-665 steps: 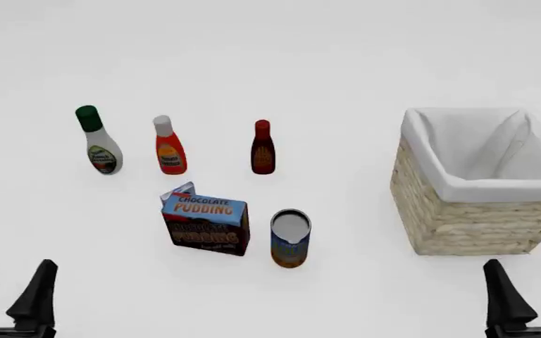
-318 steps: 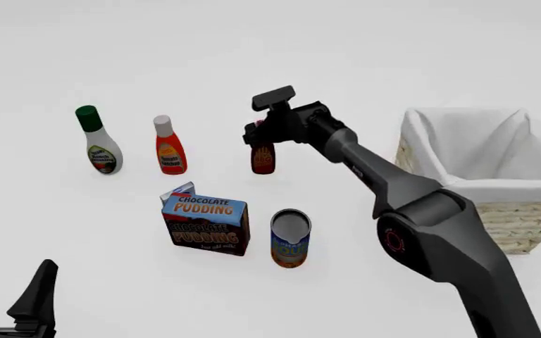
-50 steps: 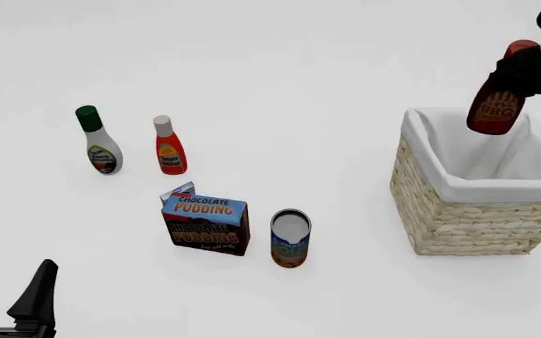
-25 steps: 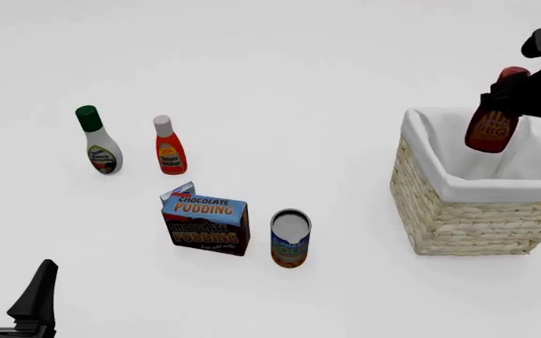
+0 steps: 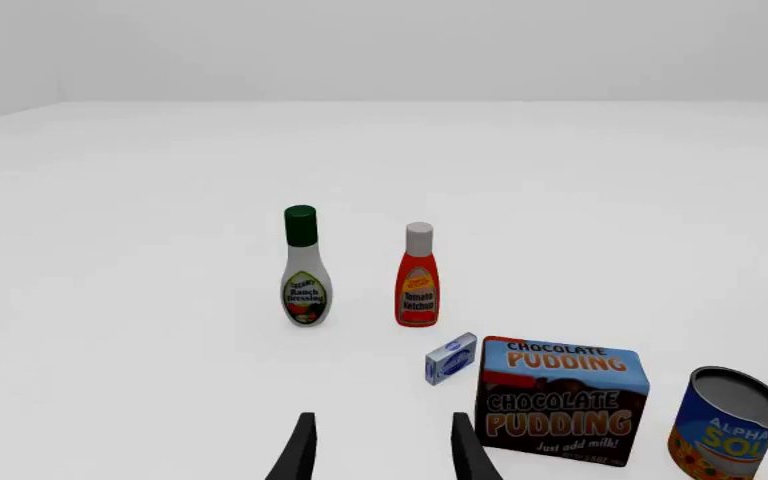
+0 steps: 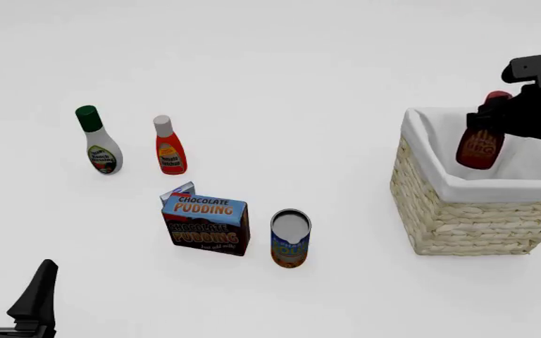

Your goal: Pick the bbq sauce and place it in the basket.

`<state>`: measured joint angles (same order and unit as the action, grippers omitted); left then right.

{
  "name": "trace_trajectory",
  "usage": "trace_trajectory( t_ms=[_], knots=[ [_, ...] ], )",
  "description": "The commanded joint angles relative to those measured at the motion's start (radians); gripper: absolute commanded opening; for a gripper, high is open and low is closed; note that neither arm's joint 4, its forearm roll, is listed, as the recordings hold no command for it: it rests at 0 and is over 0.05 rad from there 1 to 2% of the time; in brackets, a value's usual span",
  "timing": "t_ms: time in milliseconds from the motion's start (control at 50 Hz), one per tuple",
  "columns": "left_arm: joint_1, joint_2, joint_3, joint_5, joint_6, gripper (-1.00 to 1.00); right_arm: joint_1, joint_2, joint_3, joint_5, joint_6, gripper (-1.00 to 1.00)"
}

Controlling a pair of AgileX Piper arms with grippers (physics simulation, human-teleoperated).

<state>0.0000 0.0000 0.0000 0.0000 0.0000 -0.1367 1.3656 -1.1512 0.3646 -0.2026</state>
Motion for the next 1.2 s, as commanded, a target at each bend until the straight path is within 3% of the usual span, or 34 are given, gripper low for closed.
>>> trace_trajectory(
  t_ms=[20, 700, 920, 940, 1200],
  knots=[
    [0.0, 0.0, 0.0, 0.0, 0.0, 1.0, -0.02, 0.04, 0.016, -0.045, 0.016, -1.0],
    [0.0, 0.0, 0.0, 0.0, 0.0, 1.0, -0.05, 0.148, 0.089, -0.169, 0.049, -1.0],
    [0.0, 0.0, 0.0, 0.0, 0.0, 1.0, -0.052, 0.165, 0.075, -0.168, 0.055, -1.0],
    [0.0, 0.0, 0.0, 0.0, 0.0, 1.0, -0.052, 0.166, 0.074, -0.167, 0.054, 1.0],
    [0.0, 0.0, 0.0, 0.0, 0.0, 1.0, -0.057, 0.147, 0.06, -0.142, 0.045, 1.0]
  ],
)
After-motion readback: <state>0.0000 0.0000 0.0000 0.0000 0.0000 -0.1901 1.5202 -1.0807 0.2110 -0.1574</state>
